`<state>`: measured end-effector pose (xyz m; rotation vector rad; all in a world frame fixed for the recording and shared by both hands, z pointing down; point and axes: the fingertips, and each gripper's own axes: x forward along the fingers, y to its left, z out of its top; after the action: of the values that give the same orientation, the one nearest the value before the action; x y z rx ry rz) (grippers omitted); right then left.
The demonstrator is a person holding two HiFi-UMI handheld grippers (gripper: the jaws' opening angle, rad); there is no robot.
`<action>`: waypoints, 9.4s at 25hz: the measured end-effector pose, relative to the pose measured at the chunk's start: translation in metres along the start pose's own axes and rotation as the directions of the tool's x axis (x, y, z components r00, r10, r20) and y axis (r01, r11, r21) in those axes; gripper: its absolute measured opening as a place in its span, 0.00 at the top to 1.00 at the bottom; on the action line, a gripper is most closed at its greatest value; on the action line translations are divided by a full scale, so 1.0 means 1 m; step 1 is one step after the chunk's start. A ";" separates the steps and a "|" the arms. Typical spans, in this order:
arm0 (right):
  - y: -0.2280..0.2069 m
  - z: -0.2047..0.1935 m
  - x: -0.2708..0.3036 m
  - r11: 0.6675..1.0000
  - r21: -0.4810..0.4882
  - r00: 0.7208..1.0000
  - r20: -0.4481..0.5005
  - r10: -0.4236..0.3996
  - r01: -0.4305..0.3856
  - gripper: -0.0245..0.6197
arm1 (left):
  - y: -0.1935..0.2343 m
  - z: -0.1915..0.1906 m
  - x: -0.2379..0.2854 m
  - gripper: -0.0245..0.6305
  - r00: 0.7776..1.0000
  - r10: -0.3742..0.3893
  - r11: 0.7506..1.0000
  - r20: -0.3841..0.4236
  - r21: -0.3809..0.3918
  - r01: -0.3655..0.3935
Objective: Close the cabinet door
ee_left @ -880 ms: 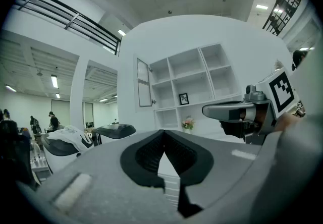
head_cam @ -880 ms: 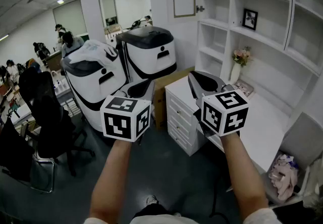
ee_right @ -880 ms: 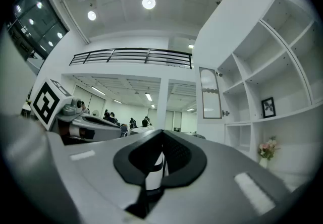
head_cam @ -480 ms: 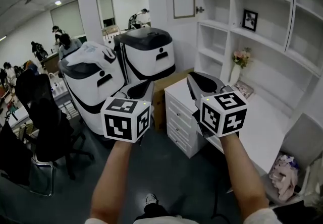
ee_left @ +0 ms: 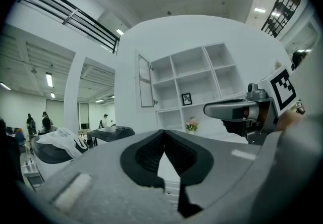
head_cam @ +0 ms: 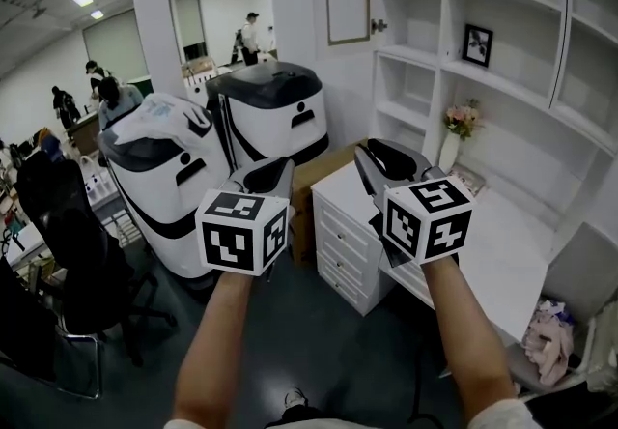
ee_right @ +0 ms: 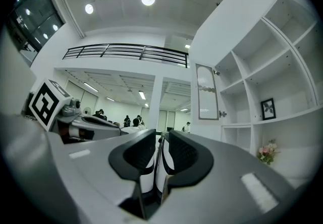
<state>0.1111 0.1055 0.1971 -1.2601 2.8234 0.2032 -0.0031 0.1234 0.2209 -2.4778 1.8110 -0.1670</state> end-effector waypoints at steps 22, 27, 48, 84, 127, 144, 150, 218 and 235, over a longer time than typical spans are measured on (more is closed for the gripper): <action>0.012 0.005 0.131 0.992 0.003 0.992 -0.026 -0.127 0.127 0.65 | 0.103 0.003 0.072 0.97 0.988 -0.151 0.988 0.011 -0.011 0.151; 0.017 0.005 0.146 0.988 0.011 0.988 -0.021 -0.151 0.151 0.59 | 0.117 -0.002 0.079 0.97 0.984 -0.175 0.984 0.015 -0.020 0.176; -0.001 0.008 0.220 0.990 0.025 0.990 0.026 -0.137 0.136 0.53 | 0.180 -0.013 0.127 0.97 0.992 -0.127 0.991 0.023 -0.033 0.128; -0.203 -0.014 0.401 0.998 0.031 0.996 0.057 -0.061 0.059 0.53 | 0.236 0.001 0.386 0.97 0.999 -0.046 0.999 0.001 -0.027 0.046; -0.247 -0.002 0.481 0.896 -0.004 0.891 0.101 -0.442 0.445 0.60 | 0.267 0.021 0.520 0.97 0.869 -0.479 0.876 0.126 -0.003 0.483; -0.249 -0.001 0.469 0.867 0.008 0.864 0.086 -0.496 0.497 0.63 | 0.247 0.032 0.527 0.97 0.777 -0.609 0.789 0.161 0.021 0.614; -0.251 0.000 0.457 0.862 0.020 0.858 0.084 -0.506 0.506 0.64 | 0.231 0.032 0.526 0.97 0.745 -0.646 0.758 0.166 0.026 0.651; -0.366 0.009 0.272 0.790 0.046 0.789 0.035 -0.613 0.612 0.84 | 0.024 0.066 0.553 0.97 0.563 -0.810 0.579 0.164 0.077 0.811; -0.401 0.001 0.258 0.825 0.047 0.824 0.056 -0.565 0.563 0.82 | -0.002 0.074 0.567 0.97 0.579 -0.793 0.603 0.189 0.103 0.791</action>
<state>0.2371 -0.3501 0.1309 -1.9622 2.2481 0.1709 0.1786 -0.4165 0.1749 -2.9564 0.4815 0.0645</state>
